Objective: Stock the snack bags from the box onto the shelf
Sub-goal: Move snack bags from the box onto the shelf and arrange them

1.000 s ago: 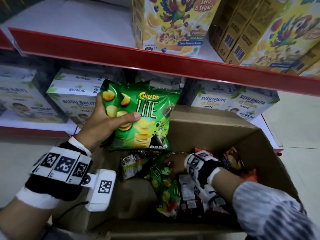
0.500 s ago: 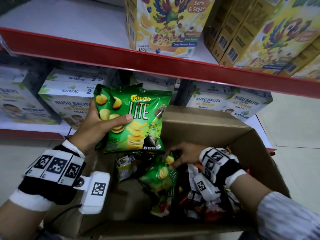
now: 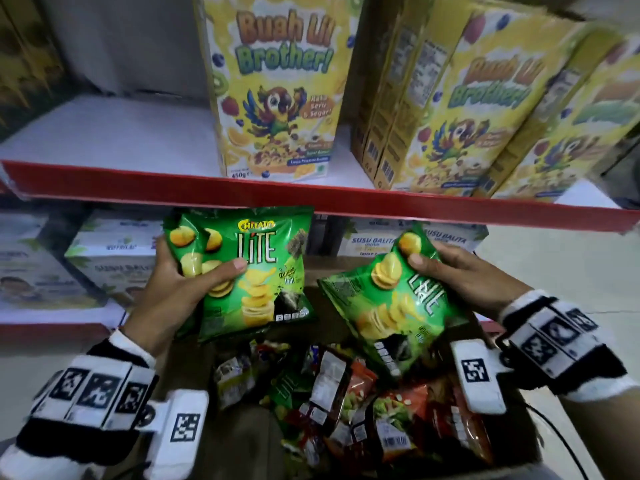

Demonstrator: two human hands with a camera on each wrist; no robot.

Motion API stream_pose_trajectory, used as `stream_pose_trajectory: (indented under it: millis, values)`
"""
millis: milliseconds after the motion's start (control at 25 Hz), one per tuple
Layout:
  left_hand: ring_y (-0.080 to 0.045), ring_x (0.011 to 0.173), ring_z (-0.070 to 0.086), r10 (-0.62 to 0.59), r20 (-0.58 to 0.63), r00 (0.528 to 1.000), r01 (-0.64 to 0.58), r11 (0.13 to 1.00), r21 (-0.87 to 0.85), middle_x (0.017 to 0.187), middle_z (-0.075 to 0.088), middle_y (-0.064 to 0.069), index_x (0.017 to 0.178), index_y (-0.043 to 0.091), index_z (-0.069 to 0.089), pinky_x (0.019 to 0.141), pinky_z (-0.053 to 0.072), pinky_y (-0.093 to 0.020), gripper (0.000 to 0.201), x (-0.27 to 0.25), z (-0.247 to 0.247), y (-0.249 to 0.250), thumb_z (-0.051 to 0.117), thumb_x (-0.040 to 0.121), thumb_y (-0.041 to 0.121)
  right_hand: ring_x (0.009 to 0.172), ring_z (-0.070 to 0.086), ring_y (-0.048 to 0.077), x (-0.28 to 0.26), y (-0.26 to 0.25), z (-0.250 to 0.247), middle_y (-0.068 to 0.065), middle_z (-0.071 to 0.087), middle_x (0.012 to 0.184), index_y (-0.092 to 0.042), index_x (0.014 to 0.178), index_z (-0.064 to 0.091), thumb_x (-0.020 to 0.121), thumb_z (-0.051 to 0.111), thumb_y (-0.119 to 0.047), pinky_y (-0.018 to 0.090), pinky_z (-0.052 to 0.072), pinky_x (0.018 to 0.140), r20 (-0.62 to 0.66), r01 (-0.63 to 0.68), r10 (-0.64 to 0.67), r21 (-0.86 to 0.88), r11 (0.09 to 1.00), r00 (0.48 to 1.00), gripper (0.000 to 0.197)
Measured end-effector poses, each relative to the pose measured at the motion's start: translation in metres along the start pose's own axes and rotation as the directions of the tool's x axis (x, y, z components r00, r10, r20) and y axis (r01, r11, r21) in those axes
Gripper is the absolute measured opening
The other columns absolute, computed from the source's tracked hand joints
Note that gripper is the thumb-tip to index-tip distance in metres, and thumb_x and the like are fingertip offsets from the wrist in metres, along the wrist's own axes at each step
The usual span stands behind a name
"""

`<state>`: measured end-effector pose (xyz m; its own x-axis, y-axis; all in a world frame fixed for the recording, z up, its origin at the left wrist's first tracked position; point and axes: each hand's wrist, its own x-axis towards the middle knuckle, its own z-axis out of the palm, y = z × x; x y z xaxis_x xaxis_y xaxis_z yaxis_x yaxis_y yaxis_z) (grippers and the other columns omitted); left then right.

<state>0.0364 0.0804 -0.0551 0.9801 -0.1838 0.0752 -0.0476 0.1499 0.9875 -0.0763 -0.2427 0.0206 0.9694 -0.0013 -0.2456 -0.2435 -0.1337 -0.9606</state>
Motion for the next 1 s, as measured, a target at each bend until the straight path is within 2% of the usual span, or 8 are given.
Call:
stream_pose_trajectory:
  millis: [120, 200, 320, 400, 520, 640, 800, 1000]
  values:
    - [0.002, 0.079, 0.068, -0.044, 0.053, 0.998, 0.042, 0.998, 0.041, 0.082, 0.068, 0.028, 0.099, 0.036, 0.045, 0.07, 0.053, -0.023, 0.074, -0.008, 0.016, 0.008, 0.085, 0.037, 0.041, 0.087, 0.071, 0.011, -0.009, -0.017, -0.006, -0.006, 0.073, 0.103, -0.039, 0.106, 0.065, 0.071, 0.06, -0.056, 0.019, 0.055, 0.065, 0.004, 0.041, -0.041, -0.019, 0.999, 0.999, 0.039]
    - [0.0, 0.081, 0.069, -0.057, 0.074, 0.996, 0.054, 0.998, 0.043, 0.084, 0.069, 0.026, 0.101, 0.034, 0.045, 0.068, 0.053, -0.02, 0.076, -0.013, 0.029, 0.013, 0.084, 0.036, 0.043, 0.081, 0.071, 0.01, -0.012, -0.025, -0.011, -0.007, 0.074, 0.097, -0.034, 0.112, 0.06, 0.06, 0.078, -0.056, 0.018, 0.054, 0.059, 0.05, 0.044, -0.044, 0.009, 0.999, 0.998, 0.06]
    - [-0.002, 0.089, 0.068, -0.038, 0.107, 0.994, 0.031, 0.998, 0.063, 0.088, 0.068, 0.024, 0.103, 0.035, 0.047, 0.081, 0.05, -0.028, 0.074, -0.014, 0.044, 0.027, 0.086, 0.04, 0.042, 0.08, 0.07, 0.011, -0.019, -0.037, -0.021, -0.005, 0.073, 0.097, -0.04, 0.123, 0.046, 0.062, 0.079, -0.004, 0.019, 0.053, 0.055, 0.176, 0.039, -0.039, 0.008, 0.999, 0.984, 0.078]
    - [-0.002, 0.089, 0.068, -0.024, 0.127, 0.992, 0.016, 0.998, 0.068, 0.091, 0.069, 0.021, 0.108, 0.032, 0.048, 0.08, 0.051, -0.026, 0.076, -0.012, 0.052, 0.038, 0.091, 0.045, 0.031, 0.081, 0.07, 0.013, -0.021, -0.043, -0.027, -0.003, 0.073, 0.098, -0.047, 0.12, 0.047, 0.059, 0.078, 0.012, 0.021, 0.054, 0.055, 0.198, 0.076, -0.067, -0.036, 0.997, 0.978, 0.09]
    - [0.004, 0.084, 0.067, 0.042, 0.135, 0.99, -0.047, 0.998, 0.034, 0.086, 0.069, 0.026, 0.11, 0.03, 0.047, 0.067, 0.052, -0.012, 0.076, -0.007, 0.067, 0.06, 0.085, 0.045, 0.028, 0.083, 0.071, 0.019, -0.025, -0.056, -0.033, 0.004, 0.073, 0.101, -0.03, 0.112, 0.061, 0.052, 0.077, 0.007, 0.024, 0.055, 0.057, 0.094, 0.134, -0.137, 0.032, 0.99, 0.986, 0.072]
    - [0.005, 0.086, 0.066, 0.133, 0.113, 0.985, -0.132, 0.991, -0.015, 0.086, 0.068, 0.028, 0.116, 0.026, 0.045, 0.067, 0.052, -0.009, 0.074, -0.004, 0.082, 0.084, 0.078, 0.05, 0.028, 0.083, 0.069, 0.021, -0.03, -0.068, -0.039, 0.011, 0.073, 0.099, -0.008, 0.108, 0.065, 0.049, 0.079, -0.005, 0.027, 0.058, 0.061, 0.012, 0.18, -0.181, 0.046, 0.983, 0.983, 0.06]
    - [-0.004, 0.095, 0.067, 0.255, 0.103, 0.961, -0.255, 0.967, -0.016, 0.094, 0.067, 0.022, 0.116, 0.021, 0.04, 0.076, 0.054, -0.018, 0.077, -0.002, 0.1, 0.107, 0.083, 0.052, 0.03, 0.085, 0.068, 0.022, -0.037, -0.087, -0.044, 0.008, 0.072, 0.097, -0.019, 0.099, 0.069, 0.045, 0.083, -0.01, 0.031, 0.057, 0.067, -0.038, 0.28, -0.278, 0.048, 0.959, 0.96, 0.056]
    - [-0.02, 0.116, 0.059, 0.395, 0.105, 0.912, -0.393, 0.919, -0.039, 0.124, 0.059, 0.001, 0.133, 0.01, 0.032, 0.099, 0.049, -0.043, 0.094, 0.017, 0.116, 0.108, 0.083, 0.058, 0.035, 0.079, 0.072, 0.018, -0.036, -0.108, -0.049, 0.004, 0.075, 0.089, -0.012, 0.098, 0.059, 0.037, 0.09, -0.009, 0.025, 0.057, 0.062, -0.119, 0.414, -0.417, -0.055, 0.909, 0.901, 0.069]
